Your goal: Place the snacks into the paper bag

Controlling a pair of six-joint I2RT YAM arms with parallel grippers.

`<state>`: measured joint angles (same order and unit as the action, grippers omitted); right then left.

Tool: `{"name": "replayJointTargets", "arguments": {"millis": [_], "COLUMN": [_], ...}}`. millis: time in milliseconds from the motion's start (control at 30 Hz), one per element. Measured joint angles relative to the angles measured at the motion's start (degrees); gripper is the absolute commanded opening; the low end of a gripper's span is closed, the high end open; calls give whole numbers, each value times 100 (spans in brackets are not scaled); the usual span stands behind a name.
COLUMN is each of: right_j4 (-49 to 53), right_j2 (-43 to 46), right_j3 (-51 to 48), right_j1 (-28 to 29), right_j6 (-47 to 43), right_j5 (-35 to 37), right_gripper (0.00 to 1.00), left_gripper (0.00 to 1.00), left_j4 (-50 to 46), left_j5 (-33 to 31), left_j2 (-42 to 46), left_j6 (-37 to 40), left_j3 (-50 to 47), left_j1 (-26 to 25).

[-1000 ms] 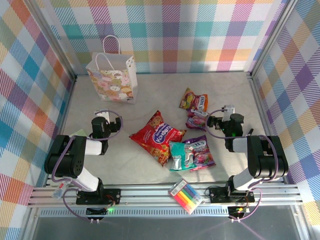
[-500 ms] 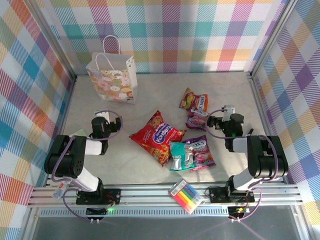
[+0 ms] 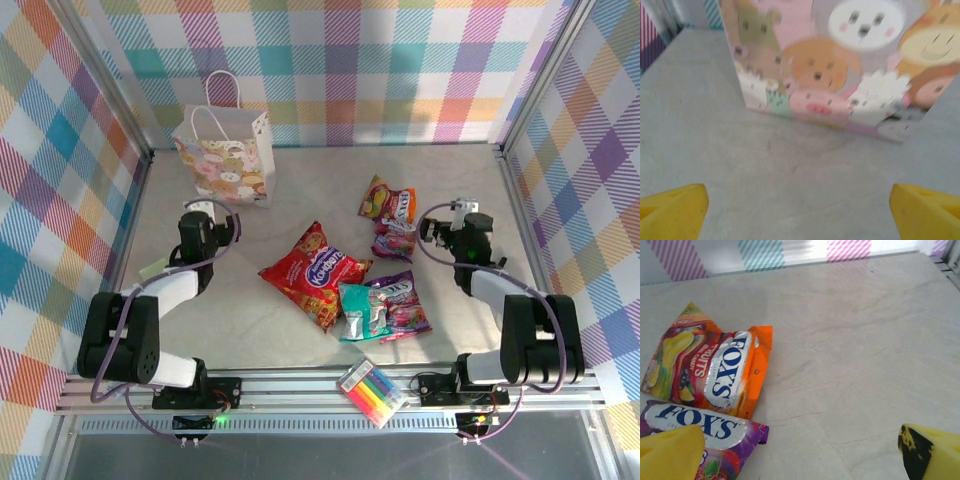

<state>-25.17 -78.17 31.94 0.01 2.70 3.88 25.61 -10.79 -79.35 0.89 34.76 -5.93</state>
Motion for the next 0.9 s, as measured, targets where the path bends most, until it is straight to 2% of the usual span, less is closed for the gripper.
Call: {"name": "replayJointTargets", "arguments": {"millis": [67,167,300,367,533,600,700,767,900], "right_j4": [518,1137,2135,2710,3770,4264,4962,5331,6116], "right_j2": [55,227,573,654,1093,1353,1574,1720,1906], "right_j3": [358,717,1080,1344,1513,1545,1727,1797,1926], "right_j1": [28,87,219,291,455,496,573,686,1064], "right_j6": [85,273,649,828,1069,1207,1434,1537,1598], "right_j5": [149,271,479,702,990,1001,997,1005,1134], "right_gripper": [99,99,99,99,99,98,97,99,100], "left_gripper": [80,76,62,62,61,53,50,43,42], "left_j4": [-531,-1510,-2664,-3228,-4297,-4653,-5095,-5425,-6067], "left_j5": [-138,-481,-933,-1003,-1207,-1244,-1226,-1161,-1056], "left_j2": [208,299,319,343,662,872,1185,1384,1552], "left_j6": [-17,15,-131,-275,-522,-673,-841,-1038,-1370], "left_j3": [345,1078,1917,2179,2271,2271,2273,2277,2280], "left_j1": [-164,-590,-1255,-1478,-1980,-2194,-2382,-2479,-2798]}}
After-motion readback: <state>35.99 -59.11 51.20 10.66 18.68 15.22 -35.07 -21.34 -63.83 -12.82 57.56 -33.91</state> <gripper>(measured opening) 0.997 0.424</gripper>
